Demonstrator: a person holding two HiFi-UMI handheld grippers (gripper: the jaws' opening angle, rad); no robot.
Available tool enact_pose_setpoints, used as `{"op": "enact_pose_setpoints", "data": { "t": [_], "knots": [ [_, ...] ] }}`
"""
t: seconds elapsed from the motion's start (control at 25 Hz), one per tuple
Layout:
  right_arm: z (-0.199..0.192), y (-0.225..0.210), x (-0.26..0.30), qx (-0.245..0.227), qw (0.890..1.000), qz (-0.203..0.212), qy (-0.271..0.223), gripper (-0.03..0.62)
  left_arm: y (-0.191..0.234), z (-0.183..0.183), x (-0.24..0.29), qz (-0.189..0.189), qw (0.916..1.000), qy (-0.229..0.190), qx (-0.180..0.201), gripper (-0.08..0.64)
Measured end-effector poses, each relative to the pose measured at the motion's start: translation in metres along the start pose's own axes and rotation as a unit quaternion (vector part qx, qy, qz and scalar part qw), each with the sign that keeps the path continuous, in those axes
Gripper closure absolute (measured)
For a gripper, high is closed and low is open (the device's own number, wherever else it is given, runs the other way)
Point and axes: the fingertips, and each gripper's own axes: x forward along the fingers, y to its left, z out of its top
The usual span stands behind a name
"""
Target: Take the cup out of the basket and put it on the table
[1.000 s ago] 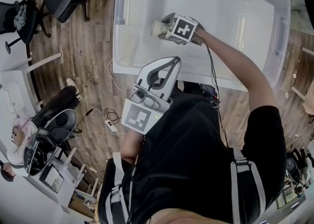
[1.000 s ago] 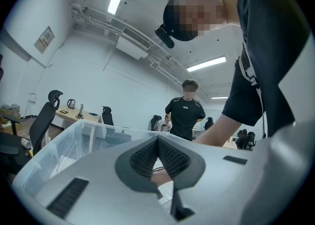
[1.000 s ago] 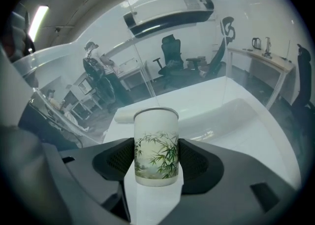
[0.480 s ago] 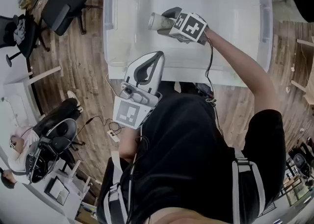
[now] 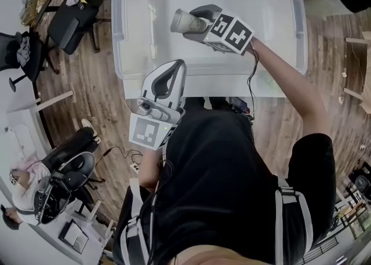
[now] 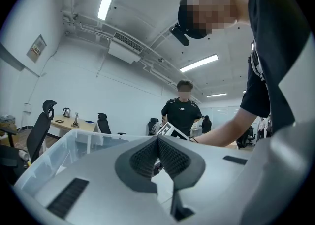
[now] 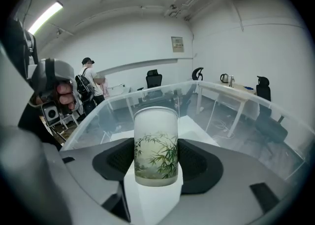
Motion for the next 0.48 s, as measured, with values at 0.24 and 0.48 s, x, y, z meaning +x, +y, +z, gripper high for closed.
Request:
{"op": "enact_pose_setpoints", "data": {
  "t": [0.24,0.48],
  "knots": [
    [0.016,0.01,-0.047,-0.003,0.999,-0.025,-0.046,0.313,-0.02,0.002,0.008,-0.019,0.9998,-0.001,0.007,0.543],
    [0.028,0.026,-0.086,0.004,0.995,-0.046,-0.087,0.313,-0.034,0.007,0.012,-0.034,0.9993,-0.007,0.014,0.543]
  ]
}}
